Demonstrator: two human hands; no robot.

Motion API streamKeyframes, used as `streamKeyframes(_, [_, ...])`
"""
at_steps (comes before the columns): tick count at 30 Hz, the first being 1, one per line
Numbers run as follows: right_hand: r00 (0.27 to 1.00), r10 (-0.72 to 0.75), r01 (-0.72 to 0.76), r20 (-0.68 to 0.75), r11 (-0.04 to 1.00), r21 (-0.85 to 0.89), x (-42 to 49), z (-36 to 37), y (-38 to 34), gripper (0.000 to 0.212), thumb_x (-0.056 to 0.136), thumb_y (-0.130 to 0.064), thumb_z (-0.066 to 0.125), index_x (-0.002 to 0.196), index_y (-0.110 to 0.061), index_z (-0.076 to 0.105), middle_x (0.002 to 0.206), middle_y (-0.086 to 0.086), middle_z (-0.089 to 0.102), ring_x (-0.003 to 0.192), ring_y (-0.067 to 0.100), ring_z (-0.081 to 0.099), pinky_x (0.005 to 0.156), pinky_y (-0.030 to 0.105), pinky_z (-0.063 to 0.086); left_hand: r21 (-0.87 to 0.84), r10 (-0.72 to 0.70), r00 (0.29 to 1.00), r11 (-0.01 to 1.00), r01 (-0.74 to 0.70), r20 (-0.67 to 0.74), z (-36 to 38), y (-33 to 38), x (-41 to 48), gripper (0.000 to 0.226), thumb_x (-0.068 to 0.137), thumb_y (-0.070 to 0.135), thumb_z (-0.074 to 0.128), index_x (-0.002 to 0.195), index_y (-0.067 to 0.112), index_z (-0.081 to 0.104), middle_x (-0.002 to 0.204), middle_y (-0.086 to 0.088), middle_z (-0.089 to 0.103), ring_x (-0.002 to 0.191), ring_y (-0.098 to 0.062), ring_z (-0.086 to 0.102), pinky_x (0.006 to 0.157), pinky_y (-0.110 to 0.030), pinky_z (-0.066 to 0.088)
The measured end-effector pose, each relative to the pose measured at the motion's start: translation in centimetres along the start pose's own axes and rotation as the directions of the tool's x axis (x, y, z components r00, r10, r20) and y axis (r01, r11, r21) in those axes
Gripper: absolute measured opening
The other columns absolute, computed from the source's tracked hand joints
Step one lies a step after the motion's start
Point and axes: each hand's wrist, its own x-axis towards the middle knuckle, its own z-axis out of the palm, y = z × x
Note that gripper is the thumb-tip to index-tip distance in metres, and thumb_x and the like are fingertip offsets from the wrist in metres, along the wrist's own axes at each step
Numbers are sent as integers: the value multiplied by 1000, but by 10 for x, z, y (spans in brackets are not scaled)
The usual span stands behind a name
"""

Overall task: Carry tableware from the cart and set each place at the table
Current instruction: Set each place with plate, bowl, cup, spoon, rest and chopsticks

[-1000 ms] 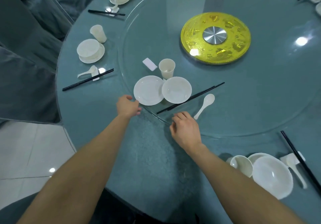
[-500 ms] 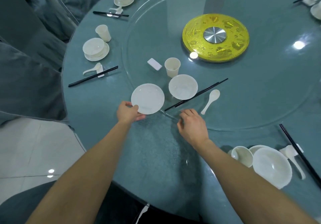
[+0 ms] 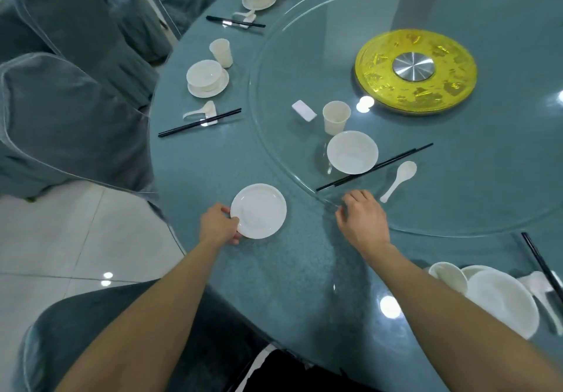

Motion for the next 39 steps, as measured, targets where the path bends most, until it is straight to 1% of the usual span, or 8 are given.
streamKeyframes(2, [1000, 1, -1, 3, 1000, 5, -1, -1, 1, 11, 88, -17, 65, 81, -9, 63, 86, 4, 62, 90, 28, 56, 69, 44, 53, 168, 41, 999, 985, -36, -25, -5, 6, 2, 27, 87, 17, 65, 114, 18, 59, 87, -12, 77, 61, -30, 76, 61, -41, 65])
streamKeyframes(6, [1000, 9, -9, 3, 998, 64, 4, -10, -1, 24, 100, -30, 59, 84, -13, 59, 85, 4, 59, 87, 29, 56, 70, 45, 52, 427, 219, 969, 892, -152, -114, -5, 35, 6, 44, 91, 29, 68, 133, 17, 61, 127, -8, 68, 113, -33, 68, 92, -39, 55])
streamKeyframes(13, [904, 427, -396, 17, 822, 408, 52, -42, 5, 45, 106, -49, 47, 137, -17, 45, 122, 2, 63, 107, 29, 62, 81, 46, 52, 35, 444, 893, 894, -447, 74, 51, 150, 2, 36, 92, 30, 64, 127, 19, 64, 103, 5, 66, 96, -28, 72, 87, -51, 62])
streamKeyframes(18, [835, 516, -549, 189, 766, 334, 88, -55, 22, 68, 107, -61, 36, 149, -8, 40, 140, 16, 60, 122, 41, 60, 94, 50, 49, -143, 416, 881, 908, -393, 225, 94, 216, -12, 49, 106, 42, 56, 147, 16, 53, 129, 2, 64, 102, -28, 72, 76, -46, 67])
streamKeyframes(24, [874, 414, -482, 255, 811, 333, 97, -50, 25, 58, 107, -61, 32, 129, -12, 53, 110, 13, 70, 104, 40, 63, 83, 47, 49, -181, 336, 857, 941, -286, 391, 112, 230, -23, 39, 109, 51, 47, 129, 23, 66, 124, -1, 69, 107, -24, 71, 73, -45, 68])
streamKeyframes(32, [914, 239, -366, 328, 833, 415, 76, -57, -30, 73, 85, -79, 57, 133, -24, 51, 115, -4, 70, 103, 27, 65, 86, 45, 55, -90, 411, 873, 911, -402, 264, 53, 188, -23, 35, 100, 22, 51, 129, 24, 69, 111, 5, 74, 90, -22, 75, 58, -32, 61])
streamKeyframes(36, [920, 95, -275, 380, 848, 453, 59, -48, -78, 95, 62, -80, 79, 139, -37, 45, 125, -19, 64, 110, 16, 66, 87, 42, 58, 4, 403, 902, 913, -409, 155, 9, 144, -17, 34, 97, 18, 52, 125, 25, 71, 102, 9, 74, 84, -25, 77, 72, -42, 66])
streamKeyframes(39, [906, 31, -242, 422, 857, 455, 49, -30, -106, 96, 60, -70, 83, 140, -35, 43, 125, -15, 65, 109, 18, 66, 88, 45, 58, 39, 387, 914, 918, -394, 124, -13, 108, -10, 28, 95, 15, 52, 114, 27, 70, 97, 5, 75, 75, -25, 78, 67, -42, 66])
